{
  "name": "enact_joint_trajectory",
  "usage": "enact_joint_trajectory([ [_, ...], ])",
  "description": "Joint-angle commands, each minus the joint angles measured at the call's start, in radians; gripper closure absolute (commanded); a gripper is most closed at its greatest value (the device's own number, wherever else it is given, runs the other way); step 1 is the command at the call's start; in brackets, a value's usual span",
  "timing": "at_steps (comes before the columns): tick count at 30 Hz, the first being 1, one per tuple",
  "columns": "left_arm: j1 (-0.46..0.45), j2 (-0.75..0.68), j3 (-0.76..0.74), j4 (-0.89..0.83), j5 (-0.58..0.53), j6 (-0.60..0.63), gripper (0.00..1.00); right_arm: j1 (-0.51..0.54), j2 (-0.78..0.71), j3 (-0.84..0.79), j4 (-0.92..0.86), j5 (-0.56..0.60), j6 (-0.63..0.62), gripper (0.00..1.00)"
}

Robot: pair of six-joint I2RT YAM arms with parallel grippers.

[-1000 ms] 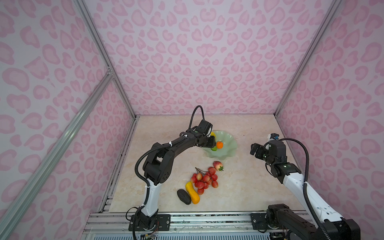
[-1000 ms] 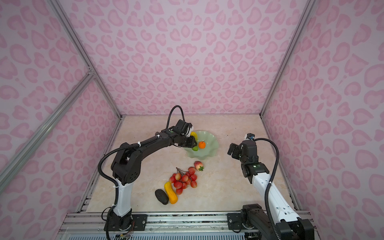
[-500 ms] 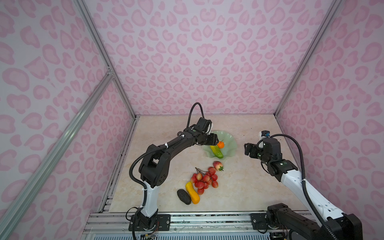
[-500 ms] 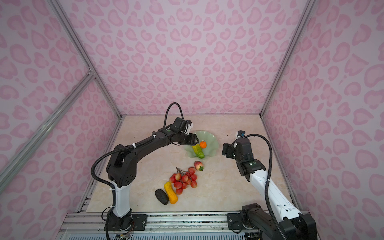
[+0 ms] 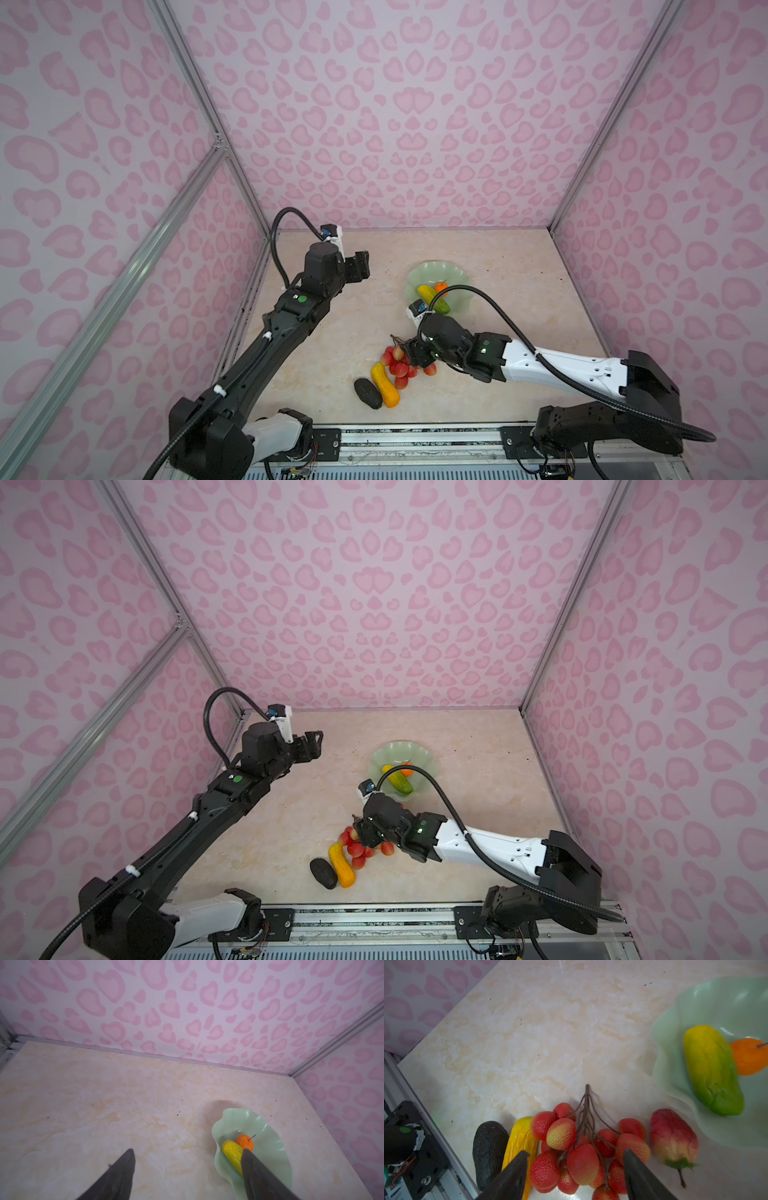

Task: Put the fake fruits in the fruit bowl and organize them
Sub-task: 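Reach the right gripper to the yellow squash and grasp it while the left arm retracts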

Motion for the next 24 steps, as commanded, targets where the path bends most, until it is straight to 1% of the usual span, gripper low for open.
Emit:
enact_joint_trajectory([
  [1, 0.079, -0.113, -0.142, 0.081, -0.131, -0.059, 0.14, 0.055, 0.121, 0.065, -0.057, -0.051, 0.017, 0.37],
  [4, 0.166, -0.183, -0.239, 0.053, -0.136, -0.104, 0.13, 0.089, 0.207, 0.109, -0.072, -0.104, -0.008, 0.39],
  [6, 0.227, -0.228, -0.292, 0.042, -0.116, -0.144, 0.13, 0.091, 0.26, 0.139, -0.093, -0.145, -0.024, 0.42],
  [10, 0.289, -0.305, -0.368, 0.051, -0.091, -0.174, 0.12, 0.098, 0.331, 0.18, -0.118, -0.204, -0.04, 0.41],
  [14, 0.313, -0.344, -0.383, 0.037, -0.094, -0.163, 0.11, 0.102, 0.39, 0.209, -0.133, -0.237, -0.032, 0.4],
  [20, 0.319, -0.346, -0.376, 0.027, -0.081, -0.153, 0.11, 0.102, 0.462, 0.269, -0.167, -0.257, -0.045, 0.37],
  [22, 0.322, -0.343, -0.374, 0.028, -0.077, -0.153, 0.11, 0.103, 0.45, 0.274, -0.174, -0.225, -0.039, 0.38],
  [24, 0.322, -0.34, -0.372, 0.027, -0.069, -0.153, 0.11, 0.104, 0.401, 0.252, -0.156, -0.186, -0.033, 0.39],
])
